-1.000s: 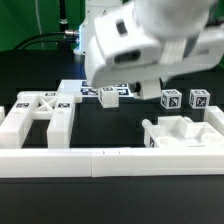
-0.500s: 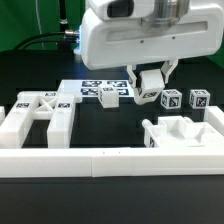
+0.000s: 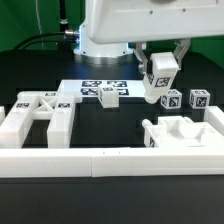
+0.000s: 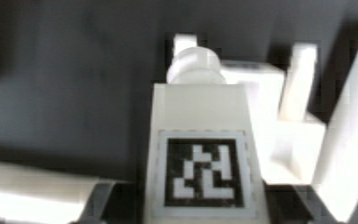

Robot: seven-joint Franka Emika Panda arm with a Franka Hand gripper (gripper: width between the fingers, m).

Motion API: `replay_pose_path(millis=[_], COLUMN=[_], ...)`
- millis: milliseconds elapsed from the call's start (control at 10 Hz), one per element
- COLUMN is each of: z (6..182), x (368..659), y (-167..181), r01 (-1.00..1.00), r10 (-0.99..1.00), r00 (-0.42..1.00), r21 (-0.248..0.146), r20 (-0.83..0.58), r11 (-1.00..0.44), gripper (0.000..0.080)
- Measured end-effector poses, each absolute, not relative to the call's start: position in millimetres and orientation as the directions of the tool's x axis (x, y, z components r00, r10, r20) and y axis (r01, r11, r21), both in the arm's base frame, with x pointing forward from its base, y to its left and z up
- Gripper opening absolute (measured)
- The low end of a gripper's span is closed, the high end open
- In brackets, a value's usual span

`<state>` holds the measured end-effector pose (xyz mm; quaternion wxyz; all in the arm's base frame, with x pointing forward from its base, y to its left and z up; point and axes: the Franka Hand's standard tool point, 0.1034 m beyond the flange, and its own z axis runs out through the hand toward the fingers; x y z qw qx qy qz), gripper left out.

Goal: Assemble chair

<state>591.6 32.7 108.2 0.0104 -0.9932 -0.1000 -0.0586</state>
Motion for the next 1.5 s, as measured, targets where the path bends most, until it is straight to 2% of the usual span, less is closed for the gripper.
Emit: replay_pose_path(millis=[200, 300, 600, 700, 900, 1100, 1500], z=[107.4, 106.5, 116.5, 112.8, 111.6, 114.6, 101.0], x=[597.3, 594.9, 621.1, 626.0, 625.3, 632.8, 633.8], y=[31.5, 42.1, 81.6, 89.7, 84.1, 87.9, 89.8], r01=[0.196, 0.205, 0.223, 0.232, 0.234, 0.234, 0.233], r10=[0.195, 0.205, 0.216, 0.225, 0.228, 0.231, 0.232], r00=[0.938, 0.918, 0.914, 0.909, 0.895, 0.822, 0.798], r21=[0.027, 0.038, 0.019, 0.020, 0.032, 0.062, 0.071], r20=[0.285, 0.338, 0.342, 0.351, 0.384, 0.520, 0.556], r11=[-0.980, -0.978, -0.975, -0.972, -0.972, -0.970, -0.970], gripper=[0.0287, 0.0287, 0.0287, 0.0287, 0.0287, 0.0287, 0.0287])
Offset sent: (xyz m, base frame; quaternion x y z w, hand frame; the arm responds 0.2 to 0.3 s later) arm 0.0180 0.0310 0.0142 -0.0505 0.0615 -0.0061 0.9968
